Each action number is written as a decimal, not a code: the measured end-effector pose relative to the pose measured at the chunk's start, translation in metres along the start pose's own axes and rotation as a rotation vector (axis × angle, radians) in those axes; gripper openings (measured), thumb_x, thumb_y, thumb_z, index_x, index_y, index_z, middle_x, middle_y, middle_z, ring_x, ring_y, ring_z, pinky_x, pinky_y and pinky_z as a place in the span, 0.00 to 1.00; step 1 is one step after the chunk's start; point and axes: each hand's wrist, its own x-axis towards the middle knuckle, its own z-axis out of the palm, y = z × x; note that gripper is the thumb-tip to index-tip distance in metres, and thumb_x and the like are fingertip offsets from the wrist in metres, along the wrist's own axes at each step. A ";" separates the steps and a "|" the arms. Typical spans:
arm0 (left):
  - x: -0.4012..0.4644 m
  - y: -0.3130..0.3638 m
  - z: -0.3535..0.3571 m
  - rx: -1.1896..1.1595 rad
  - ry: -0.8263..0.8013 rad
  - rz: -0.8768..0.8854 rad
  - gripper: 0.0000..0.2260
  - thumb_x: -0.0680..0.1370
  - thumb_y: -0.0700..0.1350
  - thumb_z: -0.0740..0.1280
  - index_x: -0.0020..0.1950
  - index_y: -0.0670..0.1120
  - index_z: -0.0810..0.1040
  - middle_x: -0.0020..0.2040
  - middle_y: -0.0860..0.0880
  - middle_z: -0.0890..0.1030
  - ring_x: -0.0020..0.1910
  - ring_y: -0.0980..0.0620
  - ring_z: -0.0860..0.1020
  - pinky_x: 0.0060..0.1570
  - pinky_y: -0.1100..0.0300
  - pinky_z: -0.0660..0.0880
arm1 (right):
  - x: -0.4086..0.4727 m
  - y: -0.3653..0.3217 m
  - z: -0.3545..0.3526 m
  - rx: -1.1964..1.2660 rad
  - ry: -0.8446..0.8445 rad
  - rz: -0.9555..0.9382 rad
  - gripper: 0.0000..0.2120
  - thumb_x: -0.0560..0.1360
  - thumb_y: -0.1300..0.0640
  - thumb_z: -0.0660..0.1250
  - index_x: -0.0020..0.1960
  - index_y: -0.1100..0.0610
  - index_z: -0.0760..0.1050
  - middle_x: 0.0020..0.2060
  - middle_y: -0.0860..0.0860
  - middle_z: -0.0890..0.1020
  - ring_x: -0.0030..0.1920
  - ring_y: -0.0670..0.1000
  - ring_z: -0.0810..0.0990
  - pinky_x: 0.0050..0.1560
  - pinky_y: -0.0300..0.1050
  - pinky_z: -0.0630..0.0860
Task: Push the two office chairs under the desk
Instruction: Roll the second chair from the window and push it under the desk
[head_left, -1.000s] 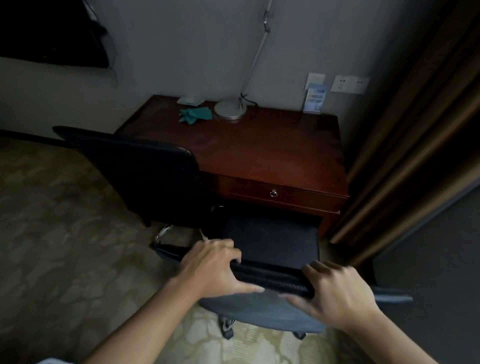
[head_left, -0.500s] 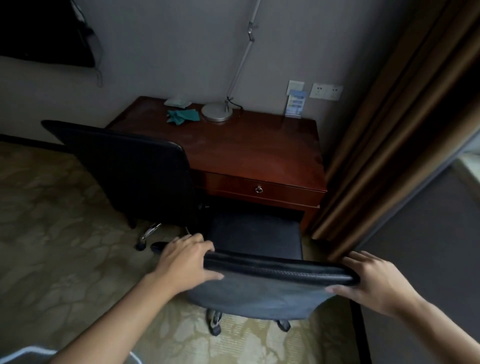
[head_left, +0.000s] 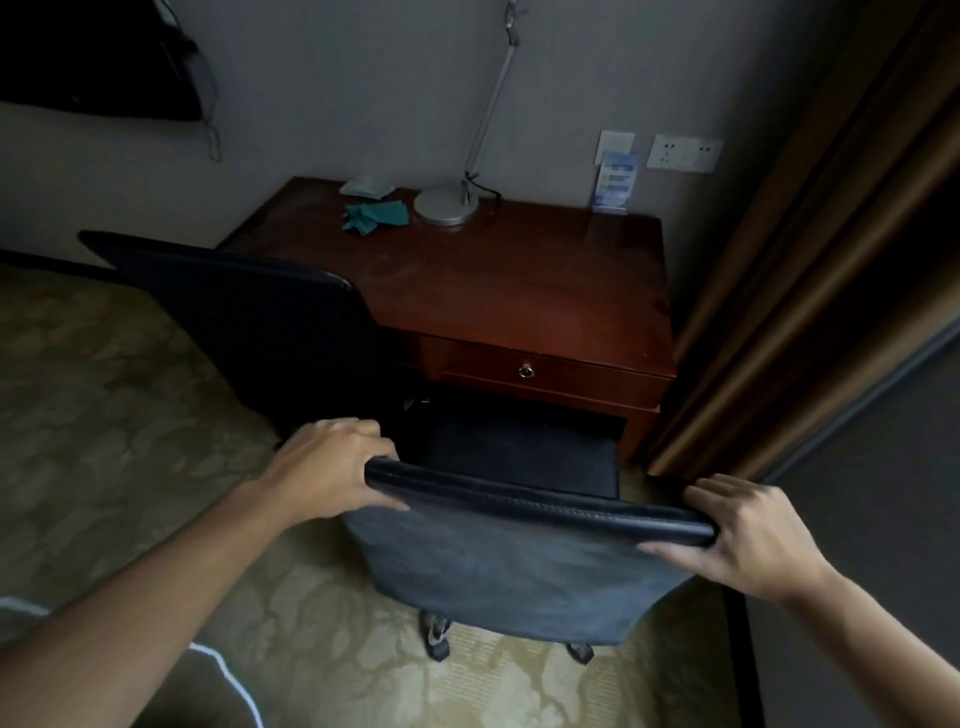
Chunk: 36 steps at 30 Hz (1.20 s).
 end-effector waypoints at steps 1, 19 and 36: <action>0.005 -0.003 -0.003 0.002 0.003 0.007 0.22 0.63 0.73 0.69 0.47 0.58 0.82 0.38 0.60 0.74 0.42 0.59 0.76 0.39 0.59 0.72 | 0.004 0.002 0.002 0.005 0.019 -0.008 0.29 0.67 0.28 0.66 0.28 0.54 0.69 0.24 0.46 0.69 0.25 0.48 0.72 0.22 0.44 0.68; 0.094 -0.055 -0.055 -0.046 0.164 0.197 0.23 0.64 0.72 0.69 0.43 0.55 0.84 0.38 0.58 0.79 0.39 0.55 0.80 0.39 0.55 0.76 | 0.089 0.021 -0.006 -0.110 0.195 -0.040 0.28 0.68 0.34 0.71 0.27 0.55 0.67 0.23 0.49 0.69 0.24 0.50 0.69 0.24 0.43 0.66; -0.051 -0.014 0.022 0.068 0.251 0.147 0.20 0.65 0.66 0.72 0.42 0.49 0.81 0.37 0.51 0.79 0.38 0.48 0.80 0.33 0.55 0.77 | -0.015 -0.085 -0.013 -0.183 -0.152 0.081 0.23 0.65 0.32 0.67 0.34 0.52 0.74 0.31 0.47 0.78 0.33 0.53 0.80 0.26 0.44 0.73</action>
